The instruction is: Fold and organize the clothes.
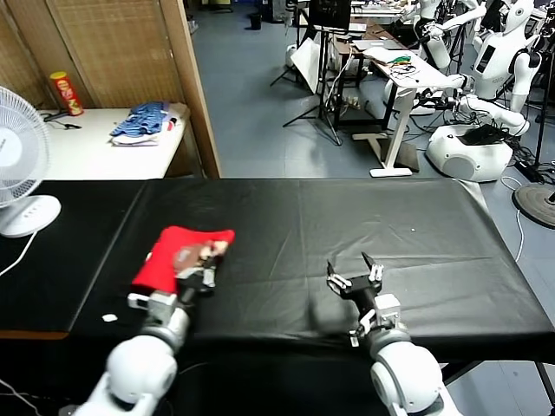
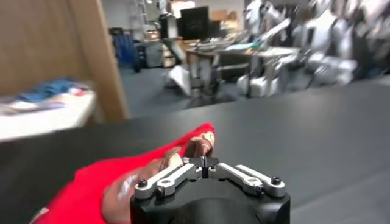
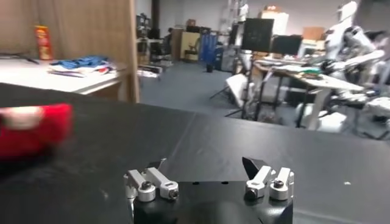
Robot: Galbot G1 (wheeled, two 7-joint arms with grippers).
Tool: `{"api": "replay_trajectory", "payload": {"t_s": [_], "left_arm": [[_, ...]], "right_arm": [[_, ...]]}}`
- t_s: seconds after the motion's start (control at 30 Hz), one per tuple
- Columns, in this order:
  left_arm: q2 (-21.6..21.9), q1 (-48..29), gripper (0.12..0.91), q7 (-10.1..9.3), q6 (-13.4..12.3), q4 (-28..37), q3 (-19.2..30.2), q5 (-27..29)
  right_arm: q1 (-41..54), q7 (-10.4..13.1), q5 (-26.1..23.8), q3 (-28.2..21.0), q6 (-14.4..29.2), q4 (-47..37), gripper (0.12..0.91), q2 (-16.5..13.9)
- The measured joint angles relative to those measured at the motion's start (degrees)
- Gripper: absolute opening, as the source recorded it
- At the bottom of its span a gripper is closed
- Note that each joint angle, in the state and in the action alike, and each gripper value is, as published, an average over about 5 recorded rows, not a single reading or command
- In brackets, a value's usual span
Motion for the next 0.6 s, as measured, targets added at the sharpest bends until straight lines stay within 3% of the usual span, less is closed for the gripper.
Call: {"api": "replay_trajectory", "payload": {"t_s": [0.1, 0.17, 0.4, 0.47, 0.6], "left_arm": [[-1.7, -0.6, 0.229, 1.07, -1.9, 0.1, 2.2, -0.2], [-2.1, -0.5, 0.343, 2.01, -2.9, -0.1, 2.9, -0.5], [-1.9, -0.2, 0.713, 4.65, -5.1, -1.4, 2.7, -2.0], [-1.9, -0.2, 0.772, 4.55, -5.3, -1.7, 2.2, -2.4], [-1.9, 0.5, 0.796, 3.97, -5.6, -1.9, 1.2, -2.6]], "right_arm": [[-0.3, -2.7, 2.0, -0.9, -0.7, -0.3, 0.798, -0.5], [-0.2, -3.7, 3.8, -1.7, -1.6, -0.6, 0.798, -0.6], [3.1, -2.9, 12.6, -5.7, -6.1, -3.4, 0.798, 0.5], [4.5, -2.2, 15.1, -6.8, -7.0, -4.6, 0.798, 0.9], [7.3, -1.2, 18.9, -8.8, -8.0, -7.4, 0.798, 2.1]]}}
